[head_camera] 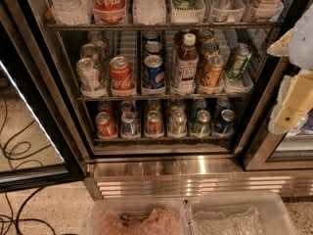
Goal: Pick redbull can from bottom shelf of fridge
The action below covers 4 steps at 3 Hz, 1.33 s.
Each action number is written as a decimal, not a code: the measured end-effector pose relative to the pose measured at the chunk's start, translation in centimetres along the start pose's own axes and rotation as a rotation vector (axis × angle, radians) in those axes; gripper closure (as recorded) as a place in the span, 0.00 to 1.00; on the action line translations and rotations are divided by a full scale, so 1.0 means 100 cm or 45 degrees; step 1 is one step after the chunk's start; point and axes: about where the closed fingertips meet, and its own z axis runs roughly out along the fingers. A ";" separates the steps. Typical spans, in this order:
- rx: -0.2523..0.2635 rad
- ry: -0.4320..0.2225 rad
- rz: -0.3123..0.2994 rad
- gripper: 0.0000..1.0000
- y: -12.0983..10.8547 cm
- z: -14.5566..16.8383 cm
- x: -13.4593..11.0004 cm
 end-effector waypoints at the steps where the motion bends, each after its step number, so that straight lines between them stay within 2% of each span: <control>1: 0.000 0.000 0.000 0.00 0.000 0.000 0.000; 2: 0.018 0.009 -0.014 0.00 0.005 0.006 0.001; 3: 0.052 -0.028 -0.048 0.00 0.026 0.016 0.003; 4: 0.096 -0.109 -0.049 0.00 0.050 0.047 0.003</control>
Offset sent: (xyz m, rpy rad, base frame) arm -0.0093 0.0003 -0.0254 -0.0374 -0.0171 0.0149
